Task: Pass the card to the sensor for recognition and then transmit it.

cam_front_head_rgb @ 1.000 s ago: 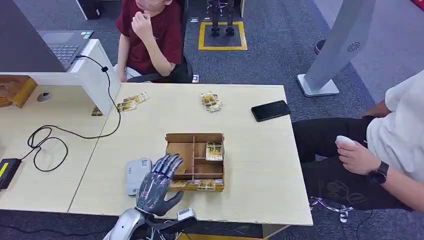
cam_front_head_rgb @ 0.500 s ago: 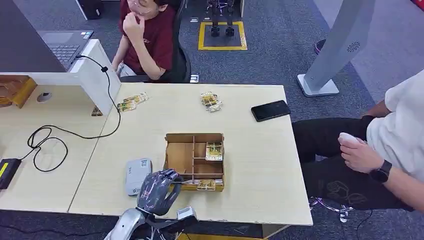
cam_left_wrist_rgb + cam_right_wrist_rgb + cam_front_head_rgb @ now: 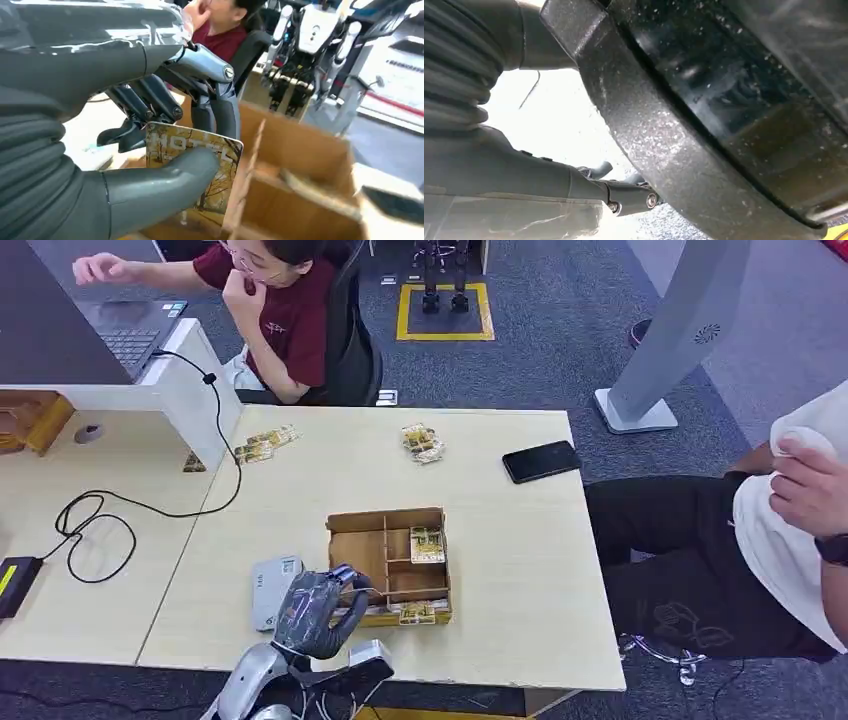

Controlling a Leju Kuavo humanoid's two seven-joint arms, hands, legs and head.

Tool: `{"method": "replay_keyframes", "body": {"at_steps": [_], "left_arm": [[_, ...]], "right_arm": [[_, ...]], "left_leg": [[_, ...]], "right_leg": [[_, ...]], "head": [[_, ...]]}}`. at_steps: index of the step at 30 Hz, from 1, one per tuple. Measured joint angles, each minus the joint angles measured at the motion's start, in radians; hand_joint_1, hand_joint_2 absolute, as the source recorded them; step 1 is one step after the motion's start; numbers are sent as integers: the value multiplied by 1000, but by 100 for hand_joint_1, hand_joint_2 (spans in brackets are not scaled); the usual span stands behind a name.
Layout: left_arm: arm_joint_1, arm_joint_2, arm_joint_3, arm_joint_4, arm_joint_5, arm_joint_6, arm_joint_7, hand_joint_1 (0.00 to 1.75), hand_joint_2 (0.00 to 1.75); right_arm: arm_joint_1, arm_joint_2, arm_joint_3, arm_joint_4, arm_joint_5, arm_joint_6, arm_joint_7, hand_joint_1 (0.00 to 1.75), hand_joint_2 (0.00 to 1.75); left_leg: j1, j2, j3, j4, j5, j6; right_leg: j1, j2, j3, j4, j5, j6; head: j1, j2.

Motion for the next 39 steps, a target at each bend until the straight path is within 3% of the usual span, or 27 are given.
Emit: {"method": "replay_keyframes", "body": {"at_steps": [9, 12, 18, 20, 24, 30, 39], "left_arm": [[-75, 21, 0, -198, 83, -28, 5, 175, 175], [-131, 37, 1, -258, 97, -40, 32, 175, 175], [-172, 53, 11, -278, 84, -38, 52, 175, 175], [-184, 56, 16, -276, 31, -17, 90, 175, 175], [-274, 66, 47, -177, -101, -6, 191, 175, 175], [-381, 79, 115, 41, -129, -8, 216, 175, 175], [-402, 82, 175, 182, -157, 7, 242, 175, 175]], "right_arm": [[0, 3, 0, 0, -6, -7, 1, 0, 175], [0, 5, 0, 1, -14, -7, 0, 0, 175], [0, 5, 0, 1, -14, -5, 0, 0, 175], [0, 5, 0, 1, -7, -4, 0, 0, 175], [-6, 5, 5, 0, 18, 7, 13, 0, 175], [-9, 5, 14, -3, 33, 21, 29, 0, 175], [-10, 1, 29, -6, 40, 16, 29, 0, 175]], "left_leg": [[0, -1, -1, 0, 1, 0], [0, -3, -1, 0, 1, 0], [0, -2, 0, 0, 1, 0], [0, -2, -1, 0, 1, 0], [0, -3, -1, 0, 3, 0], [0, -2, 0, 0, 4, -1], [0, -1, -1, 0, 4, -1]], "right_leg": [[0, -2, -1, 0, 0, 0], [0, -3, 0, 0, 0, 0], [0, -2, 0, 0, 0, 0], [0, -2, 0, 0, 0, 0], [0, -3, 0, 0, 0, 0], [0, -1, 0, 1, 2, -2], [0, -1, -2, 2, 2, -2]], "head": [[0, 0], [0, 0], [0, 0], [0, 0], [0, 0], [0, 0], [0, 0]]}}
